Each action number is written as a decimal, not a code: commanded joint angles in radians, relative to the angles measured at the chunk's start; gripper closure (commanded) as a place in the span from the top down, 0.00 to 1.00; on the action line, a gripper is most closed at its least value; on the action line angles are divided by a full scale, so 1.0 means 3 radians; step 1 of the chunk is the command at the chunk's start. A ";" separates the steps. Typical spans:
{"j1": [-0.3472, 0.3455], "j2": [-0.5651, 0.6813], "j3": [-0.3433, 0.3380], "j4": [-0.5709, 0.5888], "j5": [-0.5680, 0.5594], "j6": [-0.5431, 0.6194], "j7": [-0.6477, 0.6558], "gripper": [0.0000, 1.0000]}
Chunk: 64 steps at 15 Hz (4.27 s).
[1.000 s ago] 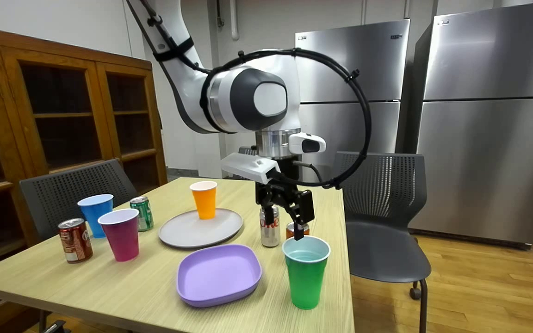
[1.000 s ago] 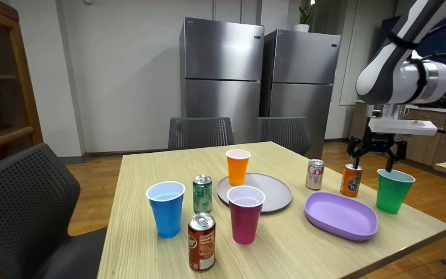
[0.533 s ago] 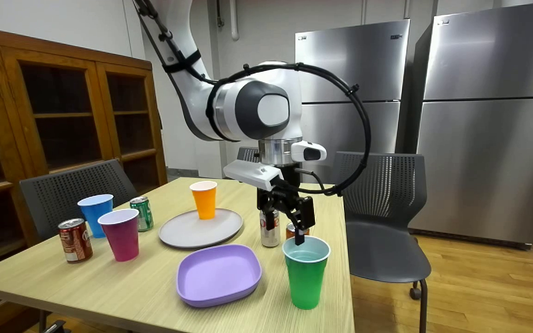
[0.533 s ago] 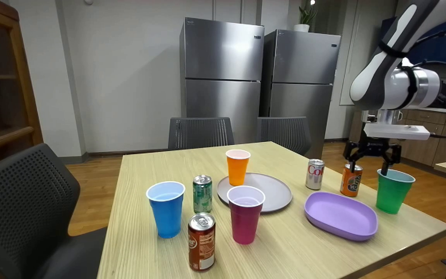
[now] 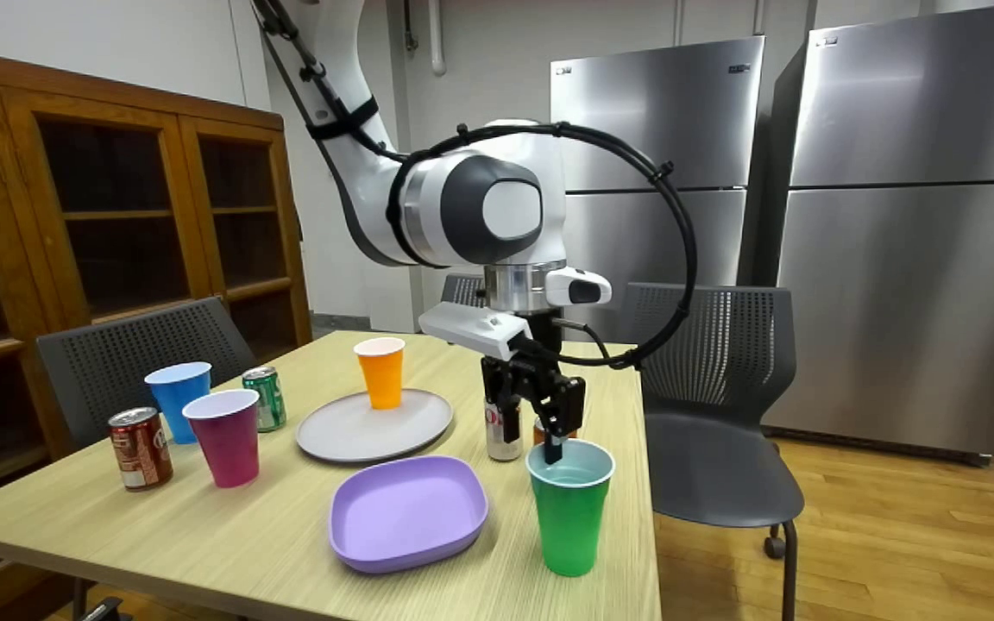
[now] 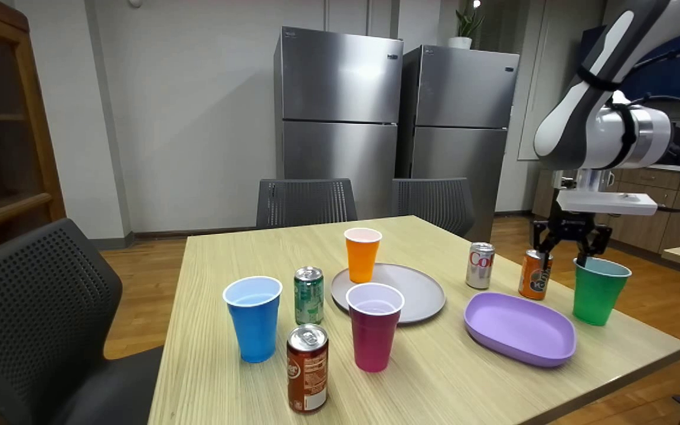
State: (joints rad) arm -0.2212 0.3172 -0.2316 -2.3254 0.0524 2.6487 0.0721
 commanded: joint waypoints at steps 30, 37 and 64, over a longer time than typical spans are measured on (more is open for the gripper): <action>0.0378 -0.1669 0.0618 -0.0945 -0.1510 -0.0227 0.1398 0.01; 0.0568 -0.1077 0.0876 -0.0226 -0.1369 -0.0189 0.1142 0.01; 0.0993 0.1141 0.0822 0.2288 -0.0949 -0.1139 -0.0151 0.01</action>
State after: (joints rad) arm 0.0655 0.6274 0.0221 -1.7111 -0.2612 2.3665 0.0723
